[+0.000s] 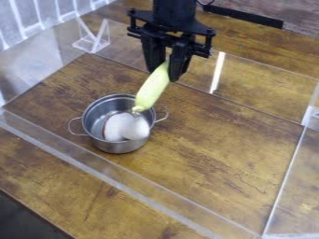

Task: Move the green spoon to the left

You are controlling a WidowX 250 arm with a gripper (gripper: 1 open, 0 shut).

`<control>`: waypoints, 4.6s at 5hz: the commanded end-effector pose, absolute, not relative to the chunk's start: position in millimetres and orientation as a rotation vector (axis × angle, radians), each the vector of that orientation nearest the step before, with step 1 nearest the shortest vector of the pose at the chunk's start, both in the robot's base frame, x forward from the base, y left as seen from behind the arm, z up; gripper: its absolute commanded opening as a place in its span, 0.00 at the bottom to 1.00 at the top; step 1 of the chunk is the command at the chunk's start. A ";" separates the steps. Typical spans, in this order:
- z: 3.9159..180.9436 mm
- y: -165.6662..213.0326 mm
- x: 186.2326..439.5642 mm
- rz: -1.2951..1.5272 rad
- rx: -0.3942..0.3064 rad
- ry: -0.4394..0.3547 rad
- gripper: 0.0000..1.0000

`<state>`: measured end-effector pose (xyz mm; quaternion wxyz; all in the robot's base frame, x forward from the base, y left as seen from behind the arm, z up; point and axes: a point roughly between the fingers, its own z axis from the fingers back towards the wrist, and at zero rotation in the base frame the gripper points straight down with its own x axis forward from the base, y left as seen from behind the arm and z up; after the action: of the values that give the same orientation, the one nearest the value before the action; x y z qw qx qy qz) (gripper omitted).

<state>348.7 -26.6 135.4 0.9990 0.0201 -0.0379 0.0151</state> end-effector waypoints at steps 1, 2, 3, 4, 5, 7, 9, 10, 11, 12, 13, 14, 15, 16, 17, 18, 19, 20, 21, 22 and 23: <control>166.0 -0.9 345.2 0.039 0.055 -0.159 0.00; 166.2 24.0 343.4 0.046 0.078 -0.154 0.00; 163.6 44.6 343.3 0.060 0.099 -0.140 0.00; 157.3 69.1 344.8 0.078 0.115 -0.120 0.00; 146.7 90.1 343.4 0.085 0.124 -0.091 0.00; 124.4 114.0 347.7 0.069 0.127 -0.056 0.00; 114.5 122.6 362.1 -0.020 0.115 -0.061 0.00; 111.1 126.5 367.4 -0.051 0.108 -0.060 0.00; 107.9 131.3 369.5 -0.073 0.099 -0.054 0.00; 103.4 138.9 370.5 -0.088 0.091 -0.045 0.00; 97.0 146.6 371.5 -0.106 0.079 -0.037 0.00; 89.9 154.0 373.2 -0.125 0.064 -0.032 0.00; 82.4 158.7 376.4 -0.141 0.049 -0.024 0.00; 77.3 160.9 380.0 -0.171 0.036 -0.020 0.00; 76.2 163.6 383.2 -0.187 0.023 -0.017 0.00; 75.7 164.9 385.7 -0.203 0.011 -0.015 0.00; 74.0 168.1 387.2 -0.213 -0.002 -0.012 0.00; 71.2 170.6 388.2 -0.225 -0.018 -0.007 0.00; 81.7 168.0 389.9 -0.208 -0.024 -0.008 1.00; 93.0 166.7 392.8 -0.196 -0.016 -0.011 1.00; 110.3 160.9 395.3 -0.197 -0.002 -0.022 1.00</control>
<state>387.1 160.1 67.3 0.9945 -0.0281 0.0380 -0.0936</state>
